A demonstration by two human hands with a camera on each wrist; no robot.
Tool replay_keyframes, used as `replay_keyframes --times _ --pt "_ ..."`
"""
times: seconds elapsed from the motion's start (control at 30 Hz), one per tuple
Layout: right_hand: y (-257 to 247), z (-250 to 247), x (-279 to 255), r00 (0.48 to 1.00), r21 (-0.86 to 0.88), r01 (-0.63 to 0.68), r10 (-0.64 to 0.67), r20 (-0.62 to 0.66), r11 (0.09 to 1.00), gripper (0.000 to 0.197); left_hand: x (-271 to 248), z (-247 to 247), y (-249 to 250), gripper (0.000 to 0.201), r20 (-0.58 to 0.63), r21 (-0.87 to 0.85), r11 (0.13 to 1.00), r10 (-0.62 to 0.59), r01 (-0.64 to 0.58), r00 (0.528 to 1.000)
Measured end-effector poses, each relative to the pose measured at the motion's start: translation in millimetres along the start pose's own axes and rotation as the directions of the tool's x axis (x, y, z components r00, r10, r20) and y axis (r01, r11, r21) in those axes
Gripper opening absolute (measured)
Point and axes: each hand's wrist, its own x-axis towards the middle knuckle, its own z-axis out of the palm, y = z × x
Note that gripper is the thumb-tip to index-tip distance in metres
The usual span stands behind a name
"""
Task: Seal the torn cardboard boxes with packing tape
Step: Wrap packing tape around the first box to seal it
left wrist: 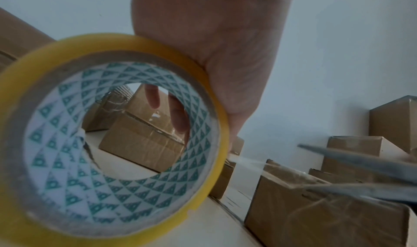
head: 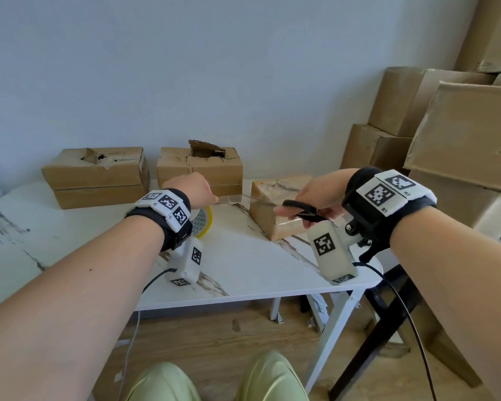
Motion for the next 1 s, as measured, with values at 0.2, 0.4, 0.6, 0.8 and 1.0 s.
replay_keyframes --times 0.2,0.4,0.6,0.8,1.0 --pt "1 11 3 0.994 0.445 -0.045 -0.004 0.109 0.894 0.05 -1 0 -3 0.033 -0.015 -0.037 0.999 0.023 -0.024 1.0" --pt "-12 23 15 0.994 0.578 -0.079 0.022 0.104 0.812 0.044 -3 1 -7 0.027 -0.049 -0.078 0.995 0.056 -0.06 0.997" --pt "-20 26 19 0.986 0.783 -0.113 -0.027 0.163 0.611 0.038 -2 1 -8 0.024 -0.067 -0.098 0.993 0.065 -0.072 0.996" --pt "-20 27 28 0.99 0.764 -0.078 -0.042 0.137 0.64 0.04 -3 1 -10 0.022 -0.065 -0.1 0.992 0.066 -0.073 0.996" --pt "-18 30 37 0.994 0.698 -0.018 -0.064 0.091 0.716 0.034 -5 1 -12 0.015 -0.068 -0.15 0.985 0.071 -0.08 0.995"
